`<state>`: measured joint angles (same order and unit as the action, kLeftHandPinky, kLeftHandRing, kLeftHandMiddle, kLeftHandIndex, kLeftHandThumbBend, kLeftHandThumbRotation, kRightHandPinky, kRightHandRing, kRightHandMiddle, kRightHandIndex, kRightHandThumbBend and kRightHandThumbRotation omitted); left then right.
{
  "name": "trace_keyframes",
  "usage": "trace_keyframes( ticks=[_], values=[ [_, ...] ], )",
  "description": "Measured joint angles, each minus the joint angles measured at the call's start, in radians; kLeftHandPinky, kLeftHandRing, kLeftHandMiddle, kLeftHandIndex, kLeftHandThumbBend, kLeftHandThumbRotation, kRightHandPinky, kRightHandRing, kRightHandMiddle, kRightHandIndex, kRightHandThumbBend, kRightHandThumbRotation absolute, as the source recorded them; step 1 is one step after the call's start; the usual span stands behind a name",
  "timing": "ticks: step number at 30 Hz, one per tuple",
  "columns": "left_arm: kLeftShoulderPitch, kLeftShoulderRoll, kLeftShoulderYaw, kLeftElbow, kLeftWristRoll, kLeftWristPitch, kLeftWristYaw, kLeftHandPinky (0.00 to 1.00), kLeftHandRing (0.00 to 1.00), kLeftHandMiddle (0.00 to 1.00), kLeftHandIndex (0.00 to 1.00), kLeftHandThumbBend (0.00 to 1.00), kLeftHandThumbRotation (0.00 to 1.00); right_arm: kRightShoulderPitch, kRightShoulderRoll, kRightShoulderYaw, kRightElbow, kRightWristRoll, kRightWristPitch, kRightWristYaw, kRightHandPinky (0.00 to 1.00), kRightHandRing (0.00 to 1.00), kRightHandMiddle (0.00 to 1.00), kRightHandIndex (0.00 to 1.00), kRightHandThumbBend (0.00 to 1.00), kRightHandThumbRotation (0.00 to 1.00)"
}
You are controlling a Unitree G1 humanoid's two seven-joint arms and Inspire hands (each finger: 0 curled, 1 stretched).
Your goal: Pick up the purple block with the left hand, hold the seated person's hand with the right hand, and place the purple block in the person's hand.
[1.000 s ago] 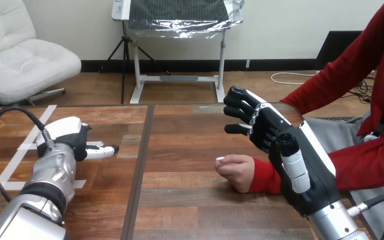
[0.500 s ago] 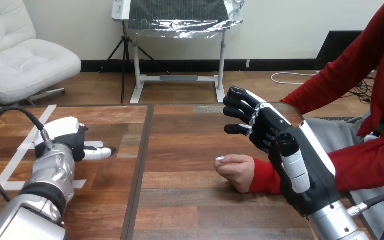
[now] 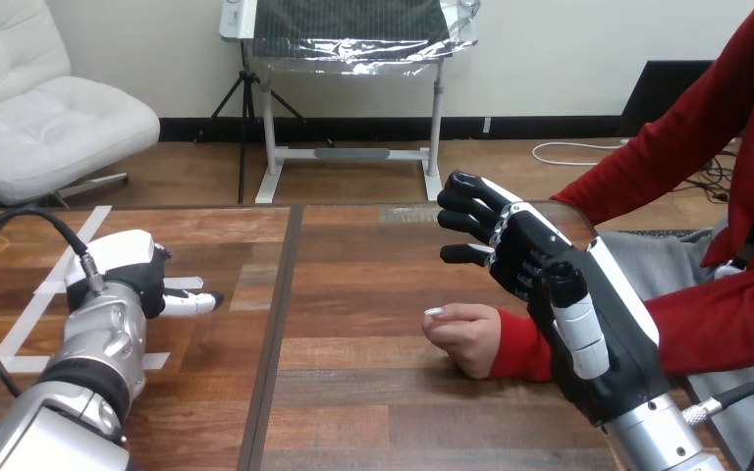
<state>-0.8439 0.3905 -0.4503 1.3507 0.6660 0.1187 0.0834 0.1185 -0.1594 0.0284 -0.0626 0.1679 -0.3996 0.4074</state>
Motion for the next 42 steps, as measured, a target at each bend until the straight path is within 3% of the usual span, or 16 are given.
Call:
trace_keyframes(
  ticks=[30,42],
  values=[
    [-0.004,0.014,-0.003,-0.001,0.007,0.005,0.048,0.74,0.80,0.82,0.80,0.66,0.65,0.000,-0.001,0.000,0.000,0.000,0.000,0.000,0.76,0.87,0.88,0.88,0.94,1.00],
    [-0.006,0.020,0.004,-0.002,-0.005,0.006,0.050,0.64,0.74,0.76,0.75,0.63,0.58,0.000,-0.001,0.000,-0.001,0.000,0.000,0.000,0.74,0.86,0.87,0.88,0.94,1.00]
  ],
)
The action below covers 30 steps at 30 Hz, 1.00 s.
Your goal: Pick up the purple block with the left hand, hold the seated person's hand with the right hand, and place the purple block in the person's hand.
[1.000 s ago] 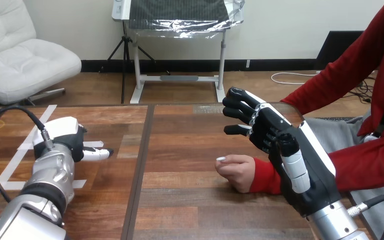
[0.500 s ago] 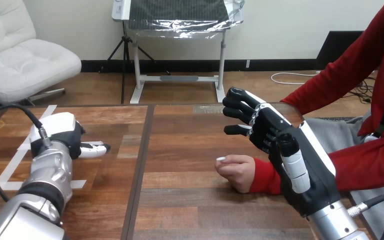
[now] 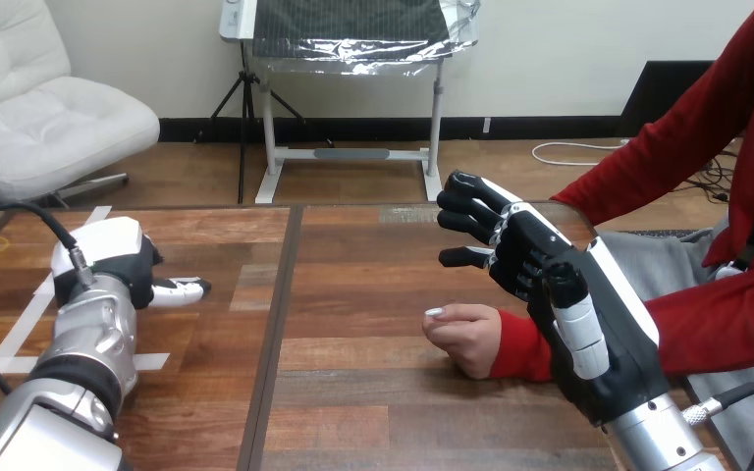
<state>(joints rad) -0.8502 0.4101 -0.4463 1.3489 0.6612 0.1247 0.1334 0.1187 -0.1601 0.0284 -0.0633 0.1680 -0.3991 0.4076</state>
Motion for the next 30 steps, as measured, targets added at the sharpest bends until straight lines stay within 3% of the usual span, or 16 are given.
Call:
trace_keyframes(
  ticks=[14,30],
  values=[
    [-0.008,0.006,0.027,0.000,-0.016,-0.001,0.020,0.46,0.55,0.59,0.62,0.63,0.50,0.000,0.000,0.000,-0.009,0.001,0.000,0.000,0.72,0.86,0.87,0.87,0.93,1.00],
    [-0.003,0.005,0.037,0.000,-0.039,-0.026,0.058,0.42,0.49,0.53,0.54,0.63,0.39,0.000,0.000,0.000,-0.009,0.002,0.000,0.000,0.70,0.86,0.88,0.87,0.94,1.00]
  ],
)
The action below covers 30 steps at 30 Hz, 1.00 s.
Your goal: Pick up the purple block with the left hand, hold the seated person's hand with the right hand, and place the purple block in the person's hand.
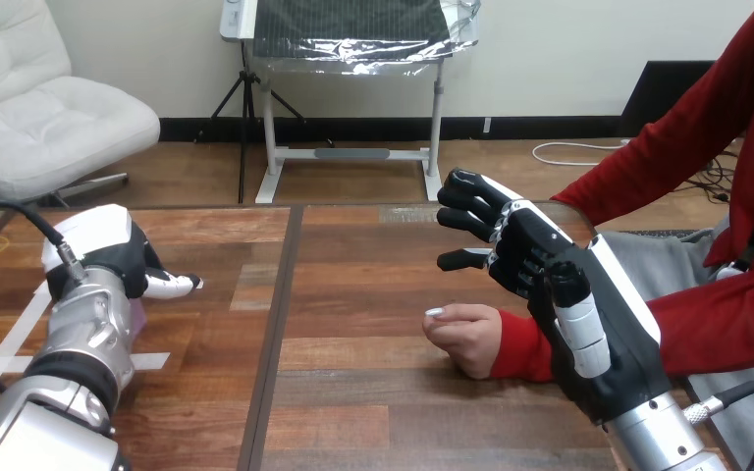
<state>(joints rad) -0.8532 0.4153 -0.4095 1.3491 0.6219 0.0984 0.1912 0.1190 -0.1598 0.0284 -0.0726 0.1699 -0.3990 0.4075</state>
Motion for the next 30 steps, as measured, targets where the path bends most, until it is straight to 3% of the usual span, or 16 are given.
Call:
trace_keyframes(
  ticks=[11,30],
  values=[
    [0.015,-0.002,0.018,0.000,-0.032,-0.032,0.060,0.27,0.35,0.41,0.44,0.64,0.26,0.000,0.000,0.000,0.000,0.000,0.002,0.000,0.70,0.86,0.87,0.87,0.94,1.00],
    [0.023,-0.002,0.046,0.000,-0.068,-0.054,0.117,0.14,0.21,0.27,0.30,0.60,0.20,0.000,0.000,0.000,0.000,0.000,0.003,0.000,0.71,0.87,0.88,0.88,0.94,1.00]
  ],
)
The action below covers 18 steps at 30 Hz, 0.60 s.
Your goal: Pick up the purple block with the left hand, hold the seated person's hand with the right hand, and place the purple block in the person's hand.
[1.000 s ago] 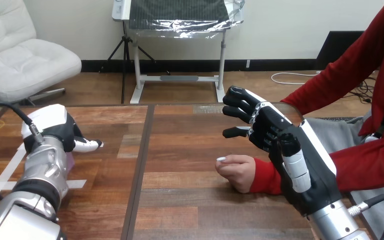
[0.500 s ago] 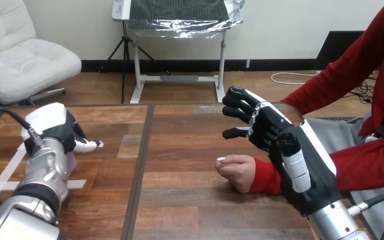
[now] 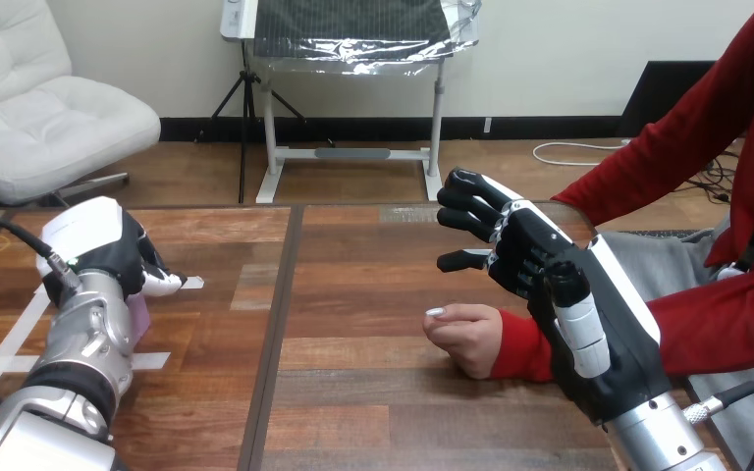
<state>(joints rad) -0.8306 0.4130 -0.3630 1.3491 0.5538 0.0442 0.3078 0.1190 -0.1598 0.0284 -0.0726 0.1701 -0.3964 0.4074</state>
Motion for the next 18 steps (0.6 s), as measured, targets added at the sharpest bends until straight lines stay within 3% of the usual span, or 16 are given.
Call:
trace_keyframes(
  ticks=[18],
  values=[
    [0.000,0.000,0.020,0.000,-0.015,-0.009,0.000,0.13,0.20,0.26,0.28,0.61,0.19,0.000,0.000,0.000,0.000,0.001,0.001,0.000,0.71,0.86,0.87,0.87,0.94,1.00]
  ],
)
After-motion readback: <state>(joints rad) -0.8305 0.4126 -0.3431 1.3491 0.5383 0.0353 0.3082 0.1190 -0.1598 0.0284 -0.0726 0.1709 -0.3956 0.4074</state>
